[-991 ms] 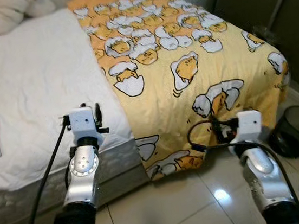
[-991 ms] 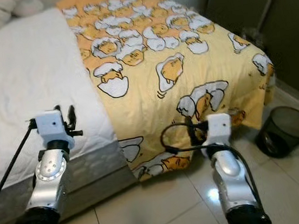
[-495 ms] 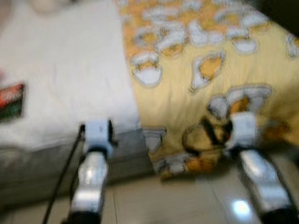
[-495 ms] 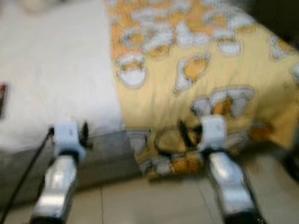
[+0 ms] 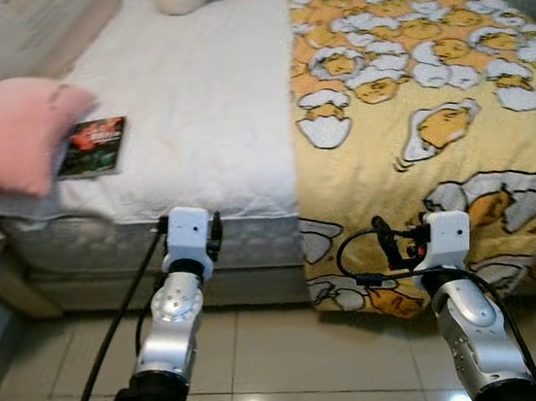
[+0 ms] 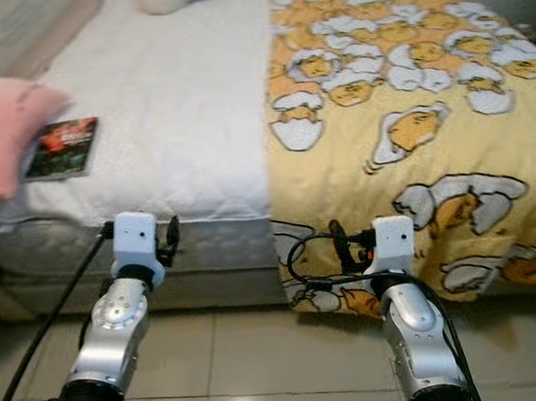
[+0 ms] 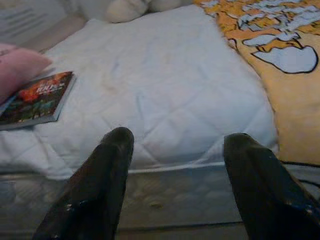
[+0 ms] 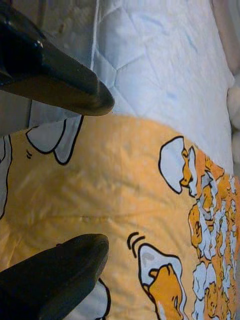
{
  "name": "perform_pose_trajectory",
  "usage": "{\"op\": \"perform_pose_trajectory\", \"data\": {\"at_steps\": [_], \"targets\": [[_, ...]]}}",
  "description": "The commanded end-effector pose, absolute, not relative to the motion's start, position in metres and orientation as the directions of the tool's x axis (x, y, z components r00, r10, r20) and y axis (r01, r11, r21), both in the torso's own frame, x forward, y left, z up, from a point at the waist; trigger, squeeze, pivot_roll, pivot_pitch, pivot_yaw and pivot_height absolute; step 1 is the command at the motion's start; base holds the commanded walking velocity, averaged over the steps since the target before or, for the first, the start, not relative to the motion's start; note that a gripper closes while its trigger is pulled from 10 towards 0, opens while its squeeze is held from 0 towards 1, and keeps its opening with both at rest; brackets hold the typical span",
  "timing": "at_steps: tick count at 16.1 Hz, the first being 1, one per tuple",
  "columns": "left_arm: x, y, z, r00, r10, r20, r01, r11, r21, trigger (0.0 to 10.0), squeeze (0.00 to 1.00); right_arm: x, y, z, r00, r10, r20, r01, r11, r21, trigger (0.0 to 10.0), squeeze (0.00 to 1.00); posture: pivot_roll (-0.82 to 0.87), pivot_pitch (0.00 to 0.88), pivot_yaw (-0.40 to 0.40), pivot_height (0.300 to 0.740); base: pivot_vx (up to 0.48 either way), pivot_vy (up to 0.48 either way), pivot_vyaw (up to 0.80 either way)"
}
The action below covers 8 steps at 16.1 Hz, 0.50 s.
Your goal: Clean up the room
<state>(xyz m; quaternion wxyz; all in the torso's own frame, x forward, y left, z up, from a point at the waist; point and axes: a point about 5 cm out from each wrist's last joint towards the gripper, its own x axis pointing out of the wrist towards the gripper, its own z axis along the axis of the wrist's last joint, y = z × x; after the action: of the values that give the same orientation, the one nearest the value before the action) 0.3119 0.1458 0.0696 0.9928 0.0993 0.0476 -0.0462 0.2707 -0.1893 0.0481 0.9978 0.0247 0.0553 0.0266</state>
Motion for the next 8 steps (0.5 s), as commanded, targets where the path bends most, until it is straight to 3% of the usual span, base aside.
{"op": "perform_pose_trajectory", "data": {"at_steps": [1, 5, 8], "targets": [[0.315, 0.14, 0.074, 0.989, -0.12, -0.085, 0.134, 0.973, 0.187, 10.0, 1.0, 0.271, -0.193, 0.05, 0.994, 0.052, -0.093, -0.047, 0.998, 0.049, 10.0, 0.0, 0.03, 0.0, 0.001, 0.74, 0.0, 0.0, 0.57], [0.313, 0.14, 0.07, 0.979, -0.187, -0.077, 0.197, 0.968, 0.158, 10.0, 1.0, 0.265, -0.206, 0.059, 0.995, -0.095, -0.022, 0.096, 0.993, 0.062, 10.0, 0.0, 0.03, 0.0, 0.002, 0.74, 0.0, 0.0, 0.57], [0.315, 0.141, 0.071, 0.982, -0.175, -0.069, 0.183, 0.97, 0.159, 10.0, 1.0, 0.263, -0.202, 0.053, 0.997, -0.063, -0.055, 0.065, 0.997, 0.04, 10.0, 0.0, 0.02, 0.0, 0.006, 0.74, 0.0, 0.0, 0.56]]}}
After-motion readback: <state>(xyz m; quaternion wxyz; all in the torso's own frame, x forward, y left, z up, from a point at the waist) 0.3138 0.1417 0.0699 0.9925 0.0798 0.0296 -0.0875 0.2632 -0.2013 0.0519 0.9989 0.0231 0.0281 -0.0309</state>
